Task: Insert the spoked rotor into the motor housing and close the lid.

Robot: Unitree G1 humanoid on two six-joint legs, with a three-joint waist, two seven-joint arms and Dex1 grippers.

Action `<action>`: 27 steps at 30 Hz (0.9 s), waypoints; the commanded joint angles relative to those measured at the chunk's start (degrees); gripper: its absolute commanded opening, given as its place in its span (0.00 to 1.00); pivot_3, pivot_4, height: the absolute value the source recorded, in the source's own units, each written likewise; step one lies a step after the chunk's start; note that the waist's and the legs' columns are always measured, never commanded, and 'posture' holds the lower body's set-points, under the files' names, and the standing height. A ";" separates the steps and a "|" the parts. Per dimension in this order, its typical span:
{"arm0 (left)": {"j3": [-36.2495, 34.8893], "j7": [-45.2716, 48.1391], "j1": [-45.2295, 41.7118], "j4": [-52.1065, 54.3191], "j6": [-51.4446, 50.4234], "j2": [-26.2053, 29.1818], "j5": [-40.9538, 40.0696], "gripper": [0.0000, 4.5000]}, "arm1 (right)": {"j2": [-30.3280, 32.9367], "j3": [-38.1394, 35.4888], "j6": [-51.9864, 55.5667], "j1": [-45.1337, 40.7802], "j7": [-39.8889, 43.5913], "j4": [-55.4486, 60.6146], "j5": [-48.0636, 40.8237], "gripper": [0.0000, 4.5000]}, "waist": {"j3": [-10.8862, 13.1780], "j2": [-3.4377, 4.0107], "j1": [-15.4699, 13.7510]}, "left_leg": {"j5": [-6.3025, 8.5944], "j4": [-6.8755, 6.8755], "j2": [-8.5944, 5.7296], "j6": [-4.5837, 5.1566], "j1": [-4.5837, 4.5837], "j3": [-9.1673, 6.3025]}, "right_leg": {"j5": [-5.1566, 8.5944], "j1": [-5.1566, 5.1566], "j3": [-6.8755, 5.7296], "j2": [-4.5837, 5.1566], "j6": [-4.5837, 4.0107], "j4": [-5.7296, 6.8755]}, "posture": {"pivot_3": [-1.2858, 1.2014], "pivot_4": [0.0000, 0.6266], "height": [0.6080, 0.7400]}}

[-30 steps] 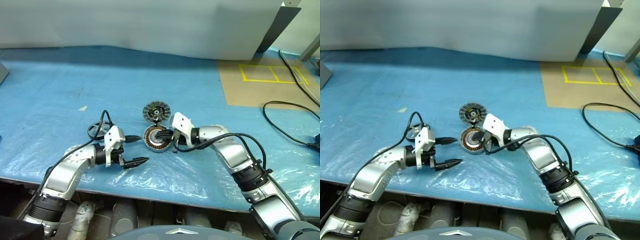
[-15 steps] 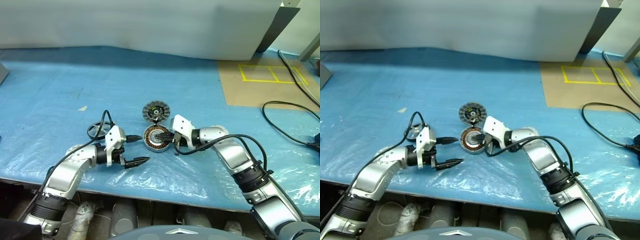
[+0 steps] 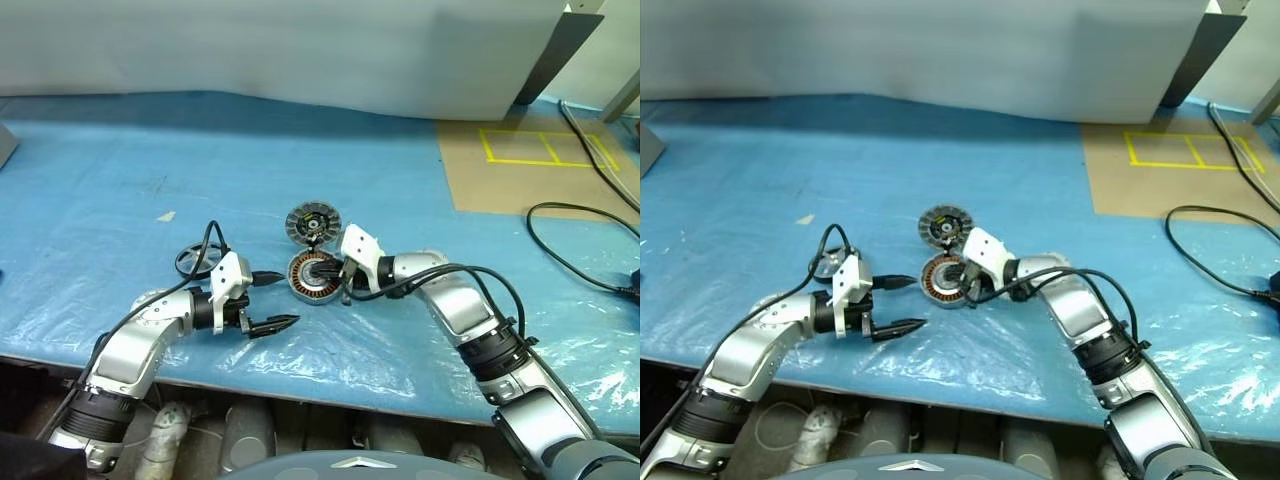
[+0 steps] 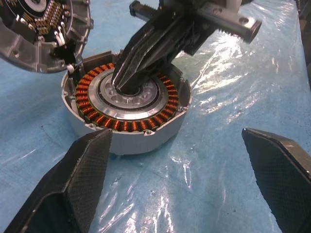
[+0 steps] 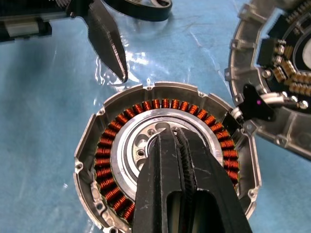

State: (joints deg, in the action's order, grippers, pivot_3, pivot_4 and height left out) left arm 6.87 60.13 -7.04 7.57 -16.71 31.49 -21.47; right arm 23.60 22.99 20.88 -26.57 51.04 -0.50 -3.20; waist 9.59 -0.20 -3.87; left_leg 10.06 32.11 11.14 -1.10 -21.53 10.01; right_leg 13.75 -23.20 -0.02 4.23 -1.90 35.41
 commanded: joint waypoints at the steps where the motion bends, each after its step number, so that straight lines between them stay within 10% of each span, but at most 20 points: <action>1: -2.97 -0.83 -0.62 2.29 -1.60 1.04 -2.18 1.00 | 0.73 1.37 0.22 2.24 0.08 -1.96 1.71 0.01 | 0.00 0.00 0.00 | 0.01 0.00 0.01 0.02 0.04 0.00 | 0.00 0.03 0.00 0.00 0.00 0.00 | 0.52 0.24 1.00; 14: -18.89 7.33 -3.96 -6.29 -3.44 21.26 -5.43 1.00 | 2.31 -9.35 11.29 1.98 2.37 11.97 -11.46 0.01 | 0.05 -0.04 -0.14 | 0.03 -0.07 0.00 0.06 -0.10 0.00 | 0.01 -0.10 -0.03 -0.03 0.00 -0.06 | 0.52 0.24 1.00; 27: -0.47 19.73 -35.56 -39.91 13.69 18.93 13.07 1.00 | 4.13 -8.95 11.72 4.53 -0.13 12.36 -9.84 0.01 | 0.07 -0.11 -0.15 | -0.04 -0.01 -0.16 -0.07 -0.18 -0.02 | -0.01 -0.16 -0.02 0.03 0.00 0.01 | 0.52 0.24 1.00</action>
State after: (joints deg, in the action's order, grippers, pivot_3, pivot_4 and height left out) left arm 5.11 77.69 -40.77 -30.50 -5.84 50.30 -10.11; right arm 27.48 14.77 32.60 -22.21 51.31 9.84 -12.51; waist 9.66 -0.32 -4.03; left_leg 10.02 32.11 10.97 -1.17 -21.75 9.99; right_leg 13.74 -23.39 -0.08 4.24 -1.90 35.43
